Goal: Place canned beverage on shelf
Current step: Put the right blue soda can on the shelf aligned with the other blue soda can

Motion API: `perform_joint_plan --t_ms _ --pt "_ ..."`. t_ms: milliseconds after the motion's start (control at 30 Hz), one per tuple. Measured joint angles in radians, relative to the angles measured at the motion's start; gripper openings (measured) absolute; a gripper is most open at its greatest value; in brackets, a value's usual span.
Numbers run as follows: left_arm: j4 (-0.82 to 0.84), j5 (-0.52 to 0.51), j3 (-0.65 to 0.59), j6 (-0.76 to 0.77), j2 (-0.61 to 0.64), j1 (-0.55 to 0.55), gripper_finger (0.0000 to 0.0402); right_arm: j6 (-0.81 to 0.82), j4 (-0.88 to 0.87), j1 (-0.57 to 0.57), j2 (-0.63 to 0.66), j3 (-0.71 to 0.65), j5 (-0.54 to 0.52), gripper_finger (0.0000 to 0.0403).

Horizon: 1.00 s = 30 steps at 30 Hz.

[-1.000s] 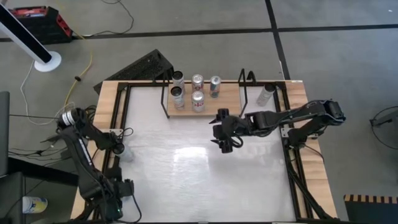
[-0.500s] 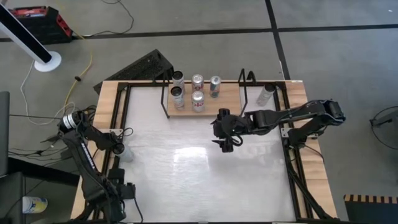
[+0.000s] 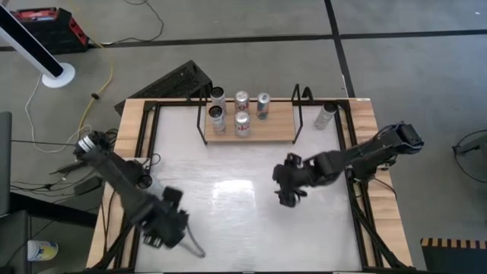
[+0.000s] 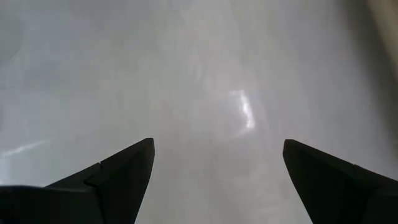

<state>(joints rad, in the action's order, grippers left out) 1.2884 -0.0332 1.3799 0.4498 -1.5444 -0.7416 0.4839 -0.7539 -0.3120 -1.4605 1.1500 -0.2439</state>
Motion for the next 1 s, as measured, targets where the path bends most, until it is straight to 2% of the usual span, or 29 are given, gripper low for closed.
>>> perform_joint_plan --t_ms 133,367,500,667,833,1000 --pt "-0.012 -0.059 0.070 -0.248 0.000 0.173 0.0217 0.173 -0.016 -0.109 0.000 0.000 -0.067 0.0379" --pt "-0.037 -0.050 0.094 -0.574 0.000 0.514 0.0217 0.430 -0.016 -0.296 0.000 0.000 -0.240 0.0379" --pt "-0.016 -0.007 0.094 -0.719 0.000 0.658 0.0217 0.543 -0.010 -0.375 -0.023 0.001 -0.351 0.0379" --pt "0.041 -0.001 0.094 -0.827 0.000 0.762 0.0217 0.619 -0.002 -0.418 -0.074 0.001 -0.434 0.0379" --pt "0.034 0.004 0.094 -0.879 0.000 0.803 0.0217 0.647 0.063 -0.404 -0.151 0.000 -0.440 0.0379" --pt "-0.028 0.064 0.089 -0.967 -0.015 0.817 0.0217 0.603 0.177 -0.380 -0.221 0.000 -0.441 0.0379"
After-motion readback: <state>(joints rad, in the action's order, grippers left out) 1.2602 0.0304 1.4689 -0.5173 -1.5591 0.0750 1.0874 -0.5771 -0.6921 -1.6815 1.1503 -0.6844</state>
